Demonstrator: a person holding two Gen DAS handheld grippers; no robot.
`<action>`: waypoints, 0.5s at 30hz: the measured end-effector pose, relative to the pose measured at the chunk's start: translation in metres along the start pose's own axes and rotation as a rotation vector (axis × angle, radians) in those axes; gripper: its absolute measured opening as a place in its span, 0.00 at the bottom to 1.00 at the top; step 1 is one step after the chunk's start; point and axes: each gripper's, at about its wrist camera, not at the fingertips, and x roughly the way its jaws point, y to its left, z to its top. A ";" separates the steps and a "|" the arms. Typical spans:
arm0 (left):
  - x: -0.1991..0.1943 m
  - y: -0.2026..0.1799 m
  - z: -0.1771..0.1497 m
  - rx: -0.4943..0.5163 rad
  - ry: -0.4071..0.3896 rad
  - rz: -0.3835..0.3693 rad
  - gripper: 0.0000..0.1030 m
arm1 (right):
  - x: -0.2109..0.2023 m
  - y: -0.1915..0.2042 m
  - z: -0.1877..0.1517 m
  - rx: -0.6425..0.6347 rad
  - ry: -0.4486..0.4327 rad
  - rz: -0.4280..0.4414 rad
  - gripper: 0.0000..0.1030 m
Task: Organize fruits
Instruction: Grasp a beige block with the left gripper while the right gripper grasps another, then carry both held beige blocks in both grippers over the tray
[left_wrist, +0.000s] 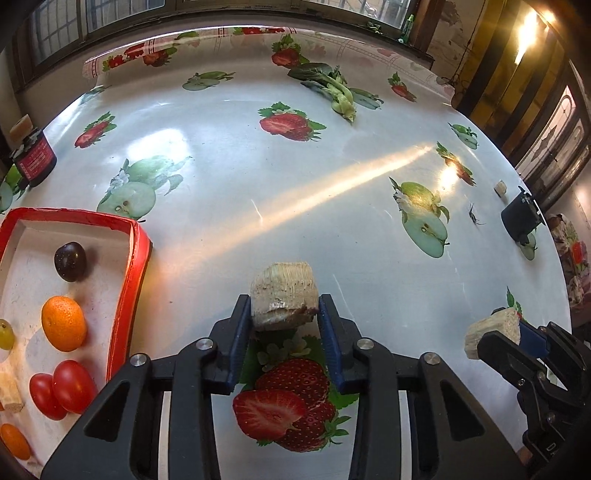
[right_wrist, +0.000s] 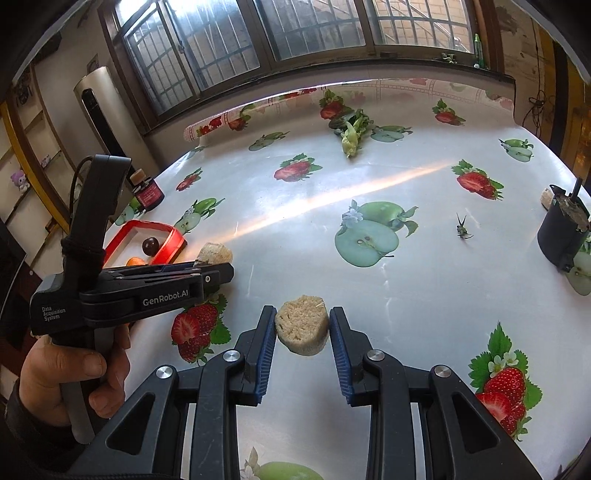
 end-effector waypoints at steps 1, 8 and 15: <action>-0.003 0.000 -0.002 0.001 -0.002 -0.004 0.32 | -0.001 0.001 0.000 -0.001 -0.002 0.001 0.29; -0.032 0.001 -0.018 0.000 -0.050 -0.008 0.32 | -0.008 0.012 -0.003 -0.018 -0.008 0.007 0.29; -0.063 0.014 -0.034 -0.026 -0.096 -0.002 0.32 | -0.011 0.029 -0.007 -0.043 -0.006 0.022 0.29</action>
